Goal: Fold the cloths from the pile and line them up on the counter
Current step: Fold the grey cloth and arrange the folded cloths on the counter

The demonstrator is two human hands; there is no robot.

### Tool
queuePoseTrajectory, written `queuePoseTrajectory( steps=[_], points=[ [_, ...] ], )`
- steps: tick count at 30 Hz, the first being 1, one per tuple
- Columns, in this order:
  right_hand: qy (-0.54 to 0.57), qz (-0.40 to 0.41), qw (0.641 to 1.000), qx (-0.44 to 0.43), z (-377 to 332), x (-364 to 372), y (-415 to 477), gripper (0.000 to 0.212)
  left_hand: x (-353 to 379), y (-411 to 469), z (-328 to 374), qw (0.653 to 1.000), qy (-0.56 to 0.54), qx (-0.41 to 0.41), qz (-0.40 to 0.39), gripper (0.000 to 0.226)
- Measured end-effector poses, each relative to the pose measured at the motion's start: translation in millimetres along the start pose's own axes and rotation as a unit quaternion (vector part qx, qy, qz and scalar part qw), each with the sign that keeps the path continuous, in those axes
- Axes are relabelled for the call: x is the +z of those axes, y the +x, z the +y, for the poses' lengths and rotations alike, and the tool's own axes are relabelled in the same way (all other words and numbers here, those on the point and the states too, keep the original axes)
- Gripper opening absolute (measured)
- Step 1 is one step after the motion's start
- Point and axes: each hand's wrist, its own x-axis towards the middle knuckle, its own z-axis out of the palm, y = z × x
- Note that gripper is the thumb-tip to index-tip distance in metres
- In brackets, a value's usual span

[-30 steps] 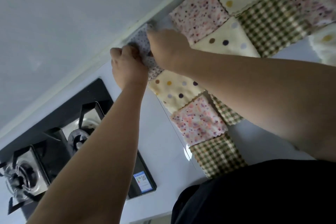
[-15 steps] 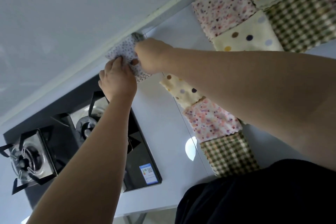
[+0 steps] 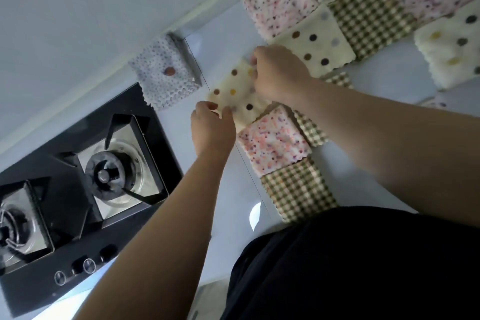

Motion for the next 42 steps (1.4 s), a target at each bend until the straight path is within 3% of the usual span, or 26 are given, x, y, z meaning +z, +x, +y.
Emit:
queuePoseTrajectory(
  steps=[3,7,10,14,17,20,24,26,31,35,38,42],
  points=[
    [-0.092,-0.027,0.995,0.034,-1.1,10.4,-7.0,0.026,7.9,-1.0,-0.9,0.995,-0.050,-0.076,-0.030,0.044],
    [-0.141,-0.026,0.989,0.032,-11.7,19.0,-6.9,0.028,13.0,9.1,-3.0,0.996,-0.043,-0.074,-0.031,0.043],
    [-0.067,-0.042,0.997,0.026,-14.9,14.8,-7.6,0.028,12.6,13.0,-2.4,0.993,-0.075,-0.088,-0.035,0.042],
    [0.121,-0.057,0.991,0.028,-13.1,2.9,-12.5,0.032,9.5,9.4,1.4,0.982,-0.147,-0.112,-0.049,0.026],
    [0.177,-0.035,0.983,0.020,-15.1,-14.8,-20.4,0.042,0.7,2.1,11.1,0.948,-0.259,-0.173,-0.057,0.021],
    [0.215,-0.022,0.976,0.006,-14.4,-36.8,-28.3,0.027,-8.1,-5.0,24.3,0.919,-0.352,-0.156,-0.083,0.003],
    [0.290,-0.030,0.955,0.048,-1.2,-61.2,-34.0,0.029,-14.7,-8.8,42.2,0.854,-0.474,-0.126,-0.176,0.014],
    [0.283,-0.020,0.956,0.073,12.3,-72.2,-35.0,0.032,-11.2,-7.4,53.2,0.842,-0.488,-0.122,-0.194,0.016],
    [0.225,0.022,0.964,0.141,54.3,-85.8,-31.8,0.033,14.6,-4.2,80.7,0.876,-0.428,-0.082,-0.206,0.012],
    [0.220,0.061,0.957,0.181,84.0,-79.2,-25.9,0.022,38.6,-1.4,102.3,0.899,-0.375,-0.087,-0.209,0.010],
    [0.188,0.070,0.962,0.183,98.6,-73.2,-20.1,0.030,52.6,6.2,112.3,0.924,-0.323,-0.087,-0.184,0.020],
    [0.159,0.103,0.967,0.172,105.7,-69.6,-8.2,0.018,62.7,16.9,122.3,0.953,-0.264,-0.063,-0.137,0.004]
  ],
)
